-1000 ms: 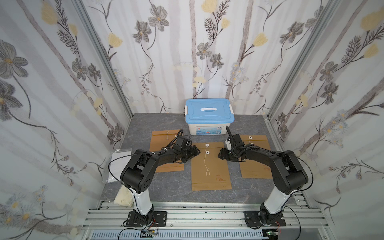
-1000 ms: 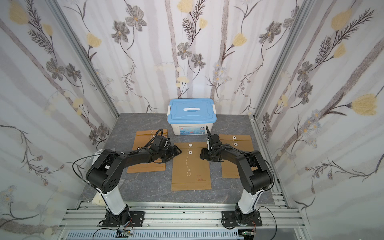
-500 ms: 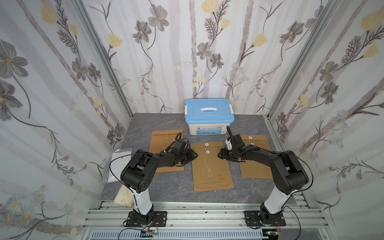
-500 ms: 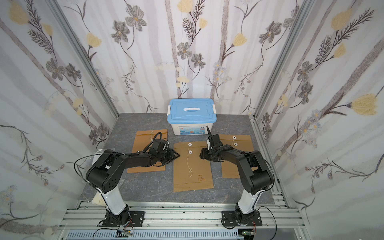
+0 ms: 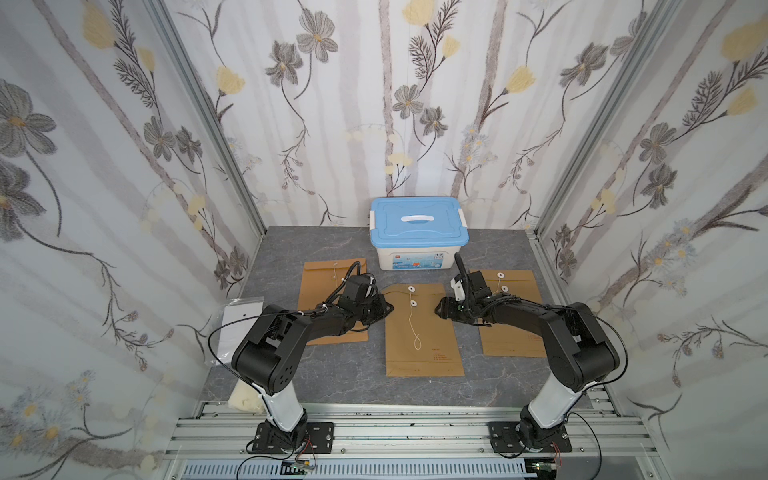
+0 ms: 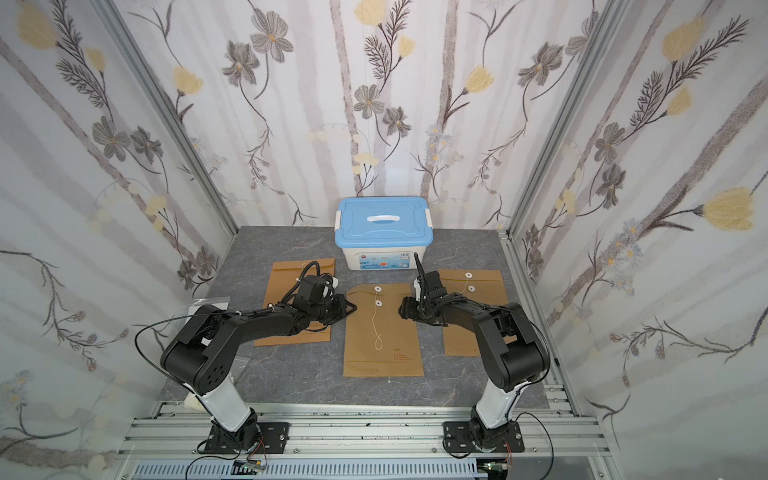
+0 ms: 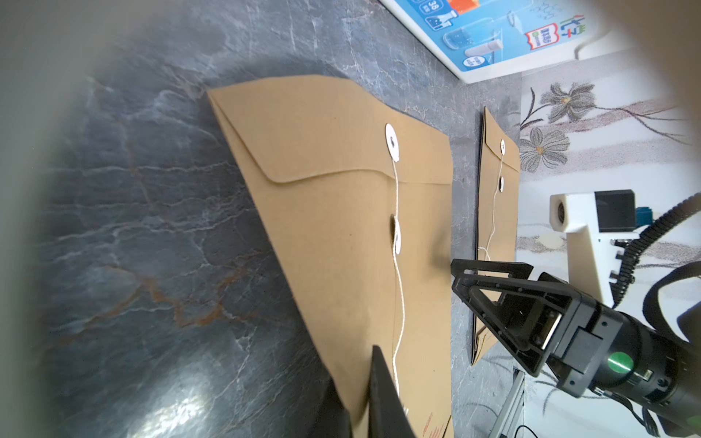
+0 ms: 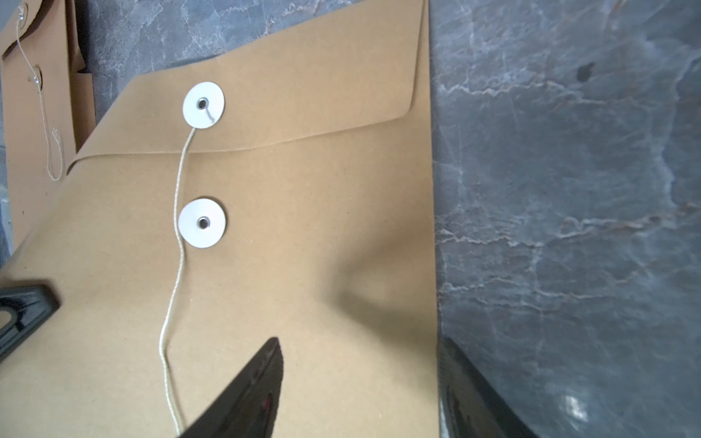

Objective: Close the mouth of the file bag
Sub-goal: Pick up the file bag from the center of the board.

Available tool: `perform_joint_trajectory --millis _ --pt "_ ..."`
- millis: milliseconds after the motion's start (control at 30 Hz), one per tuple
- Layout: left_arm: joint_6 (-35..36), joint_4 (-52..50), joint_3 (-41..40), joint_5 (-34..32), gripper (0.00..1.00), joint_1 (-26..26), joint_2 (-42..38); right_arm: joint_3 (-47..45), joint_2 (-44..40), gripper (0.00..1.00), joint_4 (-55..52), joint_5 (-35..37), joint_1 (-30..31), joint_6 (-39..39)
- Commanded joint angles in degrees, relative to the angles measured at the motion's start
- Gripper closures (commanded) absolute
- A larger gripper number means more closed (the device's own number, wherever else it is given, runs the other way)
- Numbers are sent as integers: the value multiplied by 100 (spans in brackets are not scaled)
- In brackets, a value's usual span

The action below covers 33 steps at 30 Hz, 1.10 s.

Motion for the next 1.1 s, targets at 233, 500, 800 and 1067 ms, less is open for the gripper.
perform_joint_trajectory --millis 233,500,800,1067 --pt "106 405 -34 488 100 162 -112 -445 -317 27 481 -940 -495 217" --pt "-610 2011 -337 1509 100 369 -194 -668 -499 27 1153 -2053 -1008 159" --pt "-1398 3306 -383 2120 100 405 28 -1003 -273 27 3226 -3301 -1307 839" --pt "-1100 2959 -475 2035 100 435 -94 -1178 -341 41 3670 -3797 -1572 996"
